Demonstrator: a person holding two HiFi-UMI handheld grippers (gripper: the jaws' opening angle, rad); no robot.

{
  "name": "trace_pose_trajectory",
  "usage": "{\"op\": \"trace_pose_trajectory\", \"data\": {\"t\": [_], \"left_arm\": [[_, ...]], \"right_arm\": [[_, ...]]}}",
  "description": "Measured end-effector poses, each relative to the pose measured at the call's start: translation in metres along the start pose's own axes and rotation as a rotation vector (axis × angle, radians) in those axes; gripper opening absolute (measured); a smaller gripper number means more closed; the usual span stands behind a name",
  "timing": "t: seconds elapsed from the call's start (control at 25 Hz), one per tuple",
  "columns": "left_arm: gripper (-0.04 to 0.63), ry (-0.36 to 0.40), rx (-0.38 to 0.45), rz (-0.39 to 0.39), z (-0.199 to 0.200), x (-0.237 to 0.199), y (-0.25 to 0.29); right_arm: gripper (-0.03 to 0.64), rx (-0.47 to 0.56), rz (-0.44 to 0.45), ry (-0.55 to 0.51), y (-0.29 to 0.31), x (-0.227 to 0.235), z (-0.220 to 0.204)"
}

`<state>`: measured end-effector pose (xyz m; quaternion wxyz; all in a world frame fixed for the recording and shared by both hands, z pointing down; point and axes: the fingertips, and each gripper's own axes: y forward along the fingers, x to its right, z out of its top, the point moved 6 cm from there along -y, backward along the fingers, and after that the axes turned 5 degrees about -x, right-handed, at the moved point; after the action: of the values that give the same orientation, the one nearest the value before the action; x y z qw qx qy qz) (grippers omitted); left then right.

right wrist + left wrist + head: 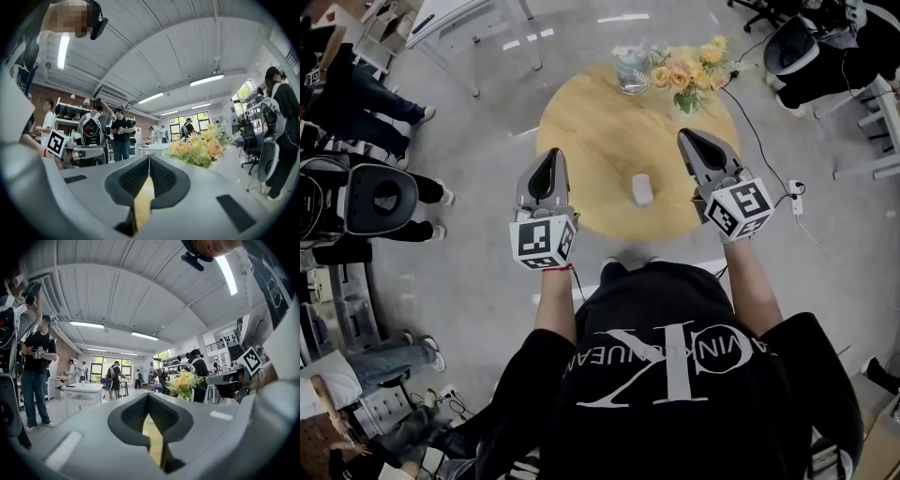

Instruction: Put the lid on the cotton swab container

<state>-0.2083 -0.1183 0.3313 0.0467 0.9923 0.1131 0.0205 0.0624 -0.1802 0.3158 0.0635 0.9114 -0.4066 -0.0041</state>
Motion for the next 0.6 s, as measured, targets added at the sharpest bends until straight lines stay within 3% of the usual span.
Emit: {"op": "trace_pose_trajectory", "data": {"t": [0.6], "left_arm": [[0.011, -0.01, 0.006, 0.046, 0.001, -0.01, -0.013]], "right_arm": [[0.018, 0.012, 0.001, 0.002, -0.002, -0.006, 0.003]]}}
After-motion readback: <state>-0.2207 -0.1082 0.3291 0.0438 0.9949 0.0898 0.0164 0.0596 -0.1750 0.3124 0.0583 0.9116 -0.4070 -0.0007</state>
